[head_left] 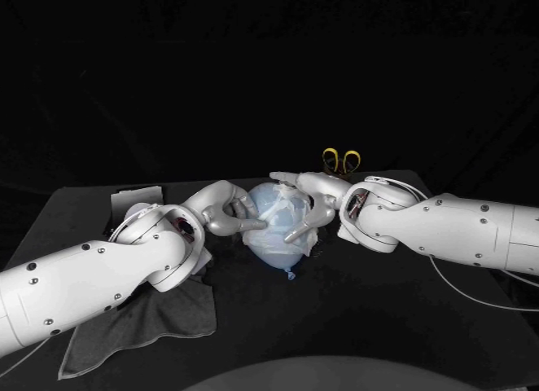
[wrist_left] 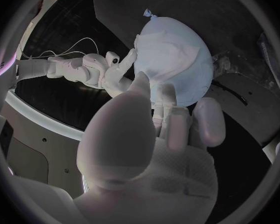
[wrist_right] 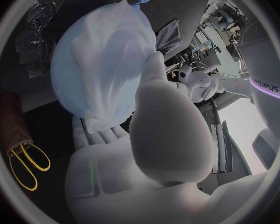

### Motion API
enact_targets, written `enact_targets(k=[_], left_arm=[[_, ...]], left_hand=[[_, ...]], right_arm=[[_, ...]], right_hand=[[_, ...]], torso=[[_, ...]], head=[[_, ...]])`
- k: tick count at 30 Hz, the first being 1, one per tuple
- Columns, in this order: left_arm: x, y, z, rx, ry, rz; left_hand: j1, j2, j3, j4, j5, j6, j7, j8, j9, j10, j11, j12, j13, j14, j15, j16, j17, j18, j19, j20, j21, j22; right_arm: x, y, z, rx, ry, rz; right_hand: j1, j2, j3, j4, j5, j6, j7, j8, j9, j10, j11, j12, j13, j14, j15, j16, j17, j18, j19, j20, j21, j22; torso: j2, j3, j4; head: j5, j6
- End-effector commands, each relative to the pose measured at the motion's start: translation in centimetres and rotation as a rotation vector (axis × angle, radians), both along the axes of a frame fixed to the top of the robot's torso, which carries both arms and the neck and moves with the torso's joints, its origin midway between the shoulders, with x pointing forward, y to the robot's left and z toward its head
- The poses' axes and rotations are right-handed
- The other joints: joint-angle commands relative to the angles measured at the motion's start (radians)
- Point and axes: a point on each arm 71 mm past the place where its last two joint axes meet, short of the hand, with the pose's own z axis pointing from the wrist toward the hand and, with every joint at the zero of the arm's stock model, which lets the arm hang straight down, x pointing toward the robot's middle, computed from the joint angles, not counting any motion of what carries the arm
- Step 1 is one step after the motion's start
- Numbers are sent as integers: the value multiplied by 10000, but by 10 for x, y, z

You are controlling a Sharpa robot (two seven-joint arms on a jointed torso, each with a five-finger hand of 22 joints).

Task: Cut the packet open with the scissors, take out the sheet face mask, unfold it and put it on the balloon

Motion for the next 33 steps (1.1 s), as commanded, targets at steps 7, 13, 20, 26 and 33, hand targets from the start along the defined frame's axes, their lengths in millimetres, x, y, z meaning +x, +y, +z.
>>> enact_targets(k=[7, 13, 20, 26, 33], left_arm=[[-1, -8, 1, 211, -69, -165], [-3, -14, 2, 139, -97, -425], [-2, -17, 2, 128, -95, -548], [1, -17, 1, 266, -88, -461], [2, -19, -1, 434, -74, -432]], left_hand=[[53, 163, -91, 17, -18, -170, -2, 107, 41, 11, 0, 127, 86, 481, -56, 87, 311, -130, 180, 0, 120, 202], [237, 337, -10, 10, -17, -67, -65, 135, 35, 114, -57, 181, 126, 474, -95, 68, 212, -139, 208, -18, 161, 267], [401, 477, 77, 21, -14, 47, -188, -79, -135, 243, -176, 198, 154, 486, -199, 76, 201, -137, 197, -95, 181, 286], [552, 575, 195, 12, -13, 176, -199, -220, -265, 410, -201, 296, 335, 489, -230, 73, 174, -149, 221, -136, 211, 343], [763, 645, 398, 10, -10, 317, -174, -402, -433, 746, -196, 567, 751, 452, -234, 10, -66, -184, 317, -151, 289, 505]], right_arm=[[-3, 4, -8, -373, 447, 127], [-3, 5, -10, -454, 546, 50], [-2, 5, -12, -575, 678, -15], [-2, 5, -13, -634, 748, -36], [-3, 5, -13, -665, 787, -56]], right_hand=[[90, 25, 190, -3, 50, 254, 1564, 116, 95, 345, 23, 181, 47, 402, -35, 154, 97, -3, 261, -21, 90, 97], [66, 41, 254, -3, 74, 341, 1576, 149, 135, 458, 24, 233, 52, 552, -51, 201, 134, 12, 359, -23, 121, 142], [65, 85, 520, -5, 123, 505, 1605, 206, 211, 591, -10, 292, 51, 728, -76, 254, 173, 33, 475, -26, 159, 187], [55, 115, 651, -5, 145, 630, 1617, 254, 262, 697, -48, 339, 51, 892, -106, 301, 210, 54, 554, -29, 183, 215], [47, 129, 696, -5, 153, 689, 1622, 276, 286, 751, -68, 362, 52, 978, -119, 326, 229, 66, 586, -30, 192, 226]], torso=[[-6, -4, 9], [-3, -1, 8], [-4, -2, -2], [-10, 3, 7], [-3, -4, -5]], head=[[5, -49], [14, -59], [9, -82], [11, -84], [43, -80]])
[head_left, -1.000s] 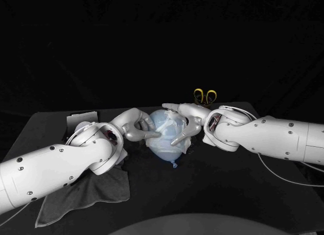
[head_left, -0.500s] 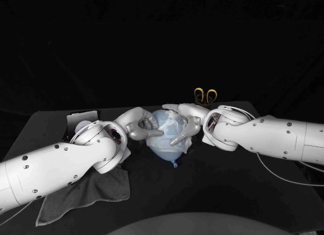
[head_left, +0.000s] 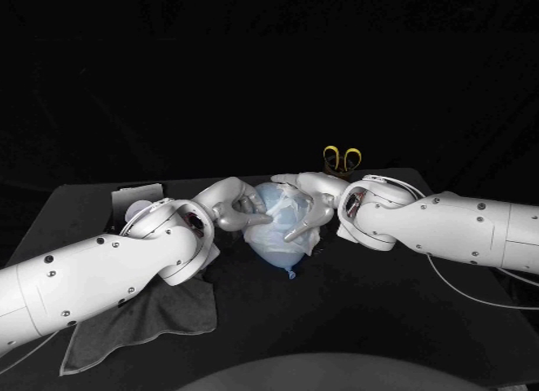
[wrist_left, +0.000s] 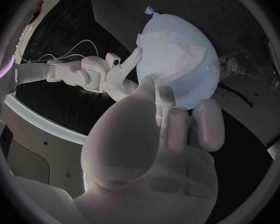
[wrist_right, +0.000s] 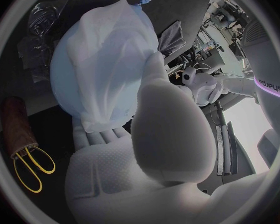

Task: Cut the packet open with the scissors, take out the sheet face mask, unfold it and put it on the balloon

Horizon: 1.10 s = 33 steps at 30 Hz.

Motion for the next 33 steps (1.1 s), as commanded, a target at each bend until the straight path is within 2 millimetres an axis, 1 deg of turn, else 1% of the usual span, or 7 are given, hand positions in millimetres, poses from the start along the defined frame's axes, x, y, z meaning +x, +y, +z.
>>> enact_targets(k=[1, 6, 10, 19, 23, 30, 33], left_arm=[[0, -3, -1, 208, 13, -143], [1, -3, -1, 198, -40, -59], [1, -3, -1, 112, -57, -35], [2, -4, 1, -412, -56, 98], [2, -4, 2, -687, -40, 187], [3, -1, 4, -1286, -64, 465], [3, 1, 5, -1522, -79, 615]], left_hand=[[174, 40, 136, 2, -10, 105, -10, -77, -68, 119, -12, 88, 121, 434, -74, -32, -79, -181, 47, -25, 55, 8], [742, 352, 937, -14, -4, 546, -124, -155, -215, 387, -116, 233, 428, 455, -164, -14, -100, -175, 38, -67, 61, 3], [957, 322, 1809, -51, -2, 972, -242, -77, -237, 738, -243, 365, 613, 561, -263, 150, 357, -166, 16, -141, 49, -27], [207, -713, 4864, -341, -1, 1018, -300, 411, 249, 1502, -282, 571, 1042, 605, -324, 272, 638, -174, 41, -201, 56, 13], [-742, -1210, 6419, -951, 12, 995, -319, 631, 626, 1782, -322, 713, 1296, 653, -337, 358, 893, -179, 72, -225, 71, 56], [-1551, -1440, 7484, -1708, 94, 1080, -358, 740, 996, 2126, -364, 1017, 1758, 718, -375, 451, 1198, -225, 226, -255, 166, 276], [-1850, -1592, 7764, -1918, 787, 1124, -373, 785, 1149, 2274, -379, 1233, 2038, 710, -389, 444, 1163, -241, 286, -287, 206, 358]], right_arm=[[-4, 2, -8, -360, 449, 233], [-5, 2, -8, -367, 466, 233], [-5, 2, -8, -381, 476, 234], [-5, 2, -9, -466, 505, 211], [-5, 2, -10, -499, 498, 204], [-6, 2, -11, -561, 466, 181], [-6, 2, -11, -595, 441, 179]], right_hand=[[10, 91, 66, 20, 60, 82, 1580, 46, 15, 89, -20, 68, 16, 81, -10, 45, 18, 66, 88, 6, 47, 11], [18, 118, 142, 19, 73, 200, 1582, 87, 64, 160, -38, 98, 16, 169, -27, 71, 35, 82, 118, 6, 56, 17], [21, 123, 160, 19, 76, 233, 1582, 98, 78, 164, -42, 102, 15, 172, -30, 72, 33, 85, 125, 6, 58, 18], [28, 146, 209, 18, 75, 396, 1581, 155, 145, 220, -52, 126, 15, 241, -41, 90, 45, 97, 141, 6, 61, 17], [30, 150, 219, 18, 74, 413, 1581, 162, 151, 228, -54, 129, 15, 242, -43, 90, 44, 98, 145, 6, 62, 18], [36, 161, 243, 17, 72, 458, 1581, 179, 169, 237, -57, 134, 14, 244, -45, 90, 41, 101, 152, 6, 64, 19], [36, 161, 243, 17, 72, 458, 1581, 179, 169, 237, -57, 134, 14, 244, -45, 90, 41, 101, 152, 6, 64, 19]], torso=[[2, -5, -3], [2, -4, 7], [-1, -5, 8], [0, -4, 7], [9, -6, 7], [6, -6, 5], [9, -6, 3]], head=[[7, 1], [6, 0], [15, -6], [48, -21], [69, -33], [86, -33], [103, -29]])
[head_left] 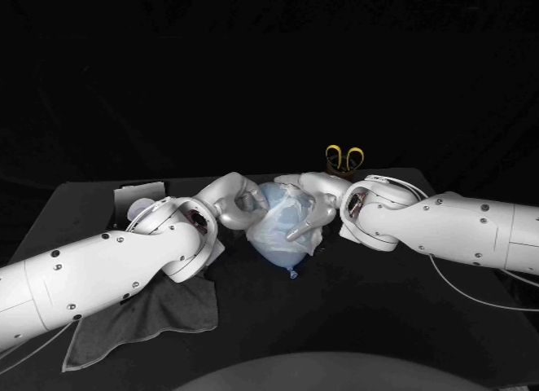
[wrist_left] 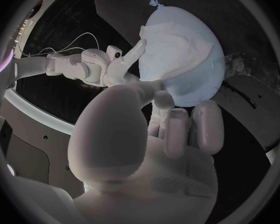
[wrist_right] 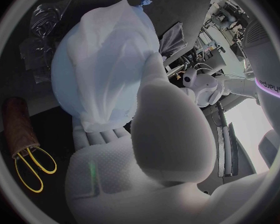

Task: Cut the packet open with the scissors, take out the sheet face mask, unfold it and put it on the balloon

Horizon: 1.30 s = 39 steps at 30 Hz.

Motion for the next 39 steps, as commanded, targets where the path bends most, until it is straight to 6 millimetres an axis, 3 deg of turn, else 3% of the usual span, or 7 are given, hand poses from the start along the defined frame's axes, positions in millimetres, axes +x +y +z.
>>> enact_targets(k=[1, 14, 17, 20, 22, 27, 39], left_arm=[[0, 3, 4, -894, -87, 363], [0, 28, 3, -1100, 391, 687], [-2, 26, 1, -1074, 790, 358], [-4, 22, 0, -1126, 1029, -9], [-5, 19, 0, -1136, 1109, -214], [-6, 14, -1, -1102, 1181, -491], [-4, 6, -5, -361, 1104, -757]], left_hand=[[-380, -127, 259, -175, 827, 78, -26, 68, 1248, 584, -406, 280, 359, 715, -101, 38, 1106, -92, 109, -2, 67, 94], [-1034, -255, 486, -548, 2087, 40, -77, 169, 1804, 724, -446, 673, 918, 688, -152, -3, 960, -79, 68, -80, 58, 51], [-1522, -75, -417, -302, 1743, -467, 5, -6, 1901, -1021, -311, -1708, -2018, 654, -19, -28, 962, 110, -561, 14, -387, -850], [-1861, -303, -1330, -1, 1393, -1127, 400, -859, 1398, -1717, 25, -2971, -2814, 575, 254, -83, 936, 335, -1369, 236, -1053, -2021], [-1770, -348, -1654, 37, 1291, -1304, 523, -1264, 1094, -2337, 255, -4218, -3576, -173, 430, -849, -1102, 587, -2249, 405, -1816, -3298], [-1344, -371, -2262, 113, 1283, -1126, 814, -2029, 416, -2423, 570, -6651, -5380, -938, 751, -1851, -3079, 792, -2837, 720, -2750, -4480], [-1006, -293, -3236, 205, 902, -1133, 863, -2625, -180, -1988, 632, -7352, -6084, -1100, 805, -2060, -3798, 752, -2595, 806, -2730, -4318]], right_arm=[[-5, 2, -9, -443, 388, 241], [-6, -1, -11, -560, 348, 165], [-6, -1, -11, -586, 354, 152], [-6, -1, -12, -610, 370, 146], [-6, -1, -12, -622, 382, 148], [-6, 0, -12, -639, 408, 159], [-6, 0, -13, -674, 453, 141]], right_hand=[[-3, 120, 50, -10, 34, 73, 1551, 64, 8, 68, 24, 41, 15, 77, 23, 43, 6, 102, 82, 6, 64, 11], [23, 134, 119, -11, 26, 145, 1551, 91, 34, 70, 21, 43, 10, 49, 21, 32, -9, 107, 98, 7, 67, 13], [23, 134, 119, -11, 26, 145, 1551, 91, 34, 70, 21, 43, 10, 49, 21, 32, -9, 107, 98, 7, 67, 13], [23, 134, 119, -11, 26, 145, 1551, 91, 34, 70, 21, 43, 10, 49, 21, 32, -9, 107, 98, 7, 67, 13], [23, 134, 119, -11, 26, 145, 1551, 91, 34, 70, 21, 43, 10, 49, 21, 32, -9, 107, 98, 7, 67, 13], [23, 134, 119, -11, 26, 145, 1551, 91, 34, 70, 21, 43, 10, 49, 21, 32, -9, 107, 98, 7, 67, 13], [23, 134, 119, -11, 26, 145, 1551, 91, 34, 70, 21, 43, 10, 49, 21, 32, -9, 107, 98, 7, 67, 13]], torso=[[3, -3, -2], [-15, 2, 19], [-18, 3, 18], [-6, -3, 4], [-7, -2, 3], [-4, 10, -2], [-1, 8, -7]], head=[[15, 8], [-26, 7], [-17, -3], [-17, 2], [-1, 13], [8, 14], [12, 6]])
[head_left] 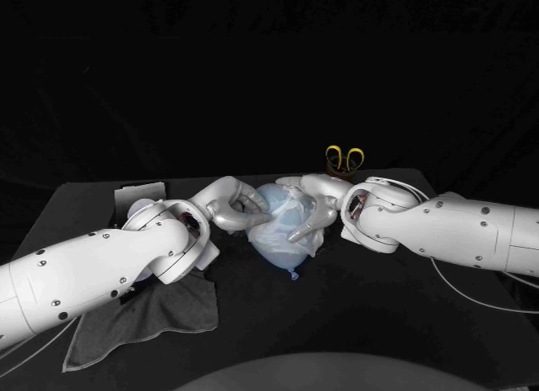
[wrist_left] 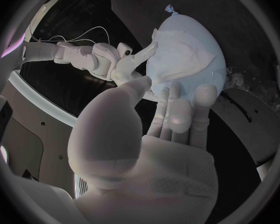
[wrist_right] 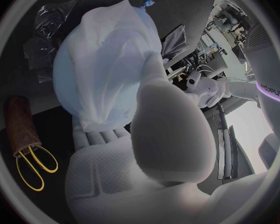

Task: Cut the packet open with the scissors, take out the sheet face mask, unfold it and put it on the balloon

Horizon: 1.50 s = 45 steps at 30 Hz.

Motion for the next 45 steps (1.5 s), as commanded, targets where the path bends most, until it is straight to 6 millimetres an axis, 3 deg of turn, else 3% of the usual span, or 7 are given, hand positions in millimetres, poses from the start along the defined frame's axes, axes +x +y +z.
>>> enact_targets(k=[1, 8, 16, 19, 29, 38, 45], left_arm=[[-2, -6, -3, 447, 63, -437], [-1, -11, -6, 815, 99, -392], [1, -12, -8, 1202, 107, -225], [1, -13, -8, 1343, 106, -187], [1, -17, -9, 1608, 139, -124], [0, -22, -11, 1507, 445, -301], [0, -25, -11, 1352, 547, -384]], left_hand=[[183, 21, -121, 18, -45, 62, -39, -100, -72, 193, -39, 137, 10, 41, -85, 70, 56, 92, 204, -35, 176, 257], [392, 104, -501, 104, -155, 103, -189, -275, -296, 688, -245, 920, 401, 541, -259, 645, 846, -167, 1092, -194, 1065, 1643], [825, 329, -1053, 224, -128, 306, -374, -332, -617, 111, -450, 4361, 2623, 1202, -464, 1605, 2793, -382, 1736, -396, 1858, 2883], [961, 371, -1048, 311, -121, 329, -370, -317, -739, -352, -492, 5778, 3480, 1101, -474, 1523, 2111, -484, 2034, -399, 2144, 3382], [979, 384, -1027, 482, -212, 296, -313, -358, -881, -352, -455, 6724, 3921, 1144, -468, 1435, 1406, -649, 2557, -401, 2569, 4173], [661, 453, -1367, 925, -1237, 626, -434, -218, -921, -369, -542, 7016, 3922, 1217, -529, 1517, 1330, -663, 2613, -428, 2644, 4283], [1043, 743, -1254, 898, -1284, 1041, -610, 72, -874, -391, -707, 7003, 3811, 1224, -669, 1565, 1262, -657, 2587, -533, 2638, 4273]], right_arm=[[-5, 2, -11, -431, 530, 185], [-5, 2, -11, -448, 551, 175], [-5, 2, -12, -478, 576, 167], [-5, 2, -12, -490, 588, 161], [-5, 2, -12, -508, 607, 150], [-5, 2, -12, -528, 619, 135], [-5, 1, -13, -538, 628, 125]], right_hand=[[-17, 93, 51, 2, 31, 78, 1548, 54, 13, 77, 22, 22, 9, 51, 20, 33, 4, 107, 62, -29, 67, 17], [-7, 86, 46, 3, 21, 109, 1550, 68, 21, 75, 19, 22, 5, 38, 19, 24, -5, 110, 73, -28, 69, 16], [-7, 86, 46, 3, 21, 109, 1550, 68, 21, 75, 19, 22, 5, 38, 19, 24, -5, 110, 73, -28, 69, 16], [-5, 88, 47, 3, 18, 134, 1551, 76, 32, 86, 17, 25, 6, 41, 19, 23, -5, 110, 78, -28, 70, 17], [-4, 91, 51, 3, 16, 176, 1552, 88, 51, 89, 16, 27, 6, 44, 19, 23, -5, 111, 77, -28, 70, 15], [-3, 95, 55, 2, 13, 226, 1553, 104, 73, 102, 13, 31, 7, 45, 18, 22, -6, 112, 87, -28, 72, 19], [-1, 101, 62, 3, 9, 274, 1553, 122, 91, 111, 11, 35, 7, 40, 16, 20, -11, 113, 91, -28, 73, 19]], torso=[[3, -3, -1], [3, -5, 2], [1, -5, 3], [2, -7, 2], [-3, -7, 6], [3, -6, 5], [-1, -4, 3]], head=[[-6, -9], [7, -22], [-2, -36], [-7, -36], [-20, -26], [-39, -43], [-41, -59]])
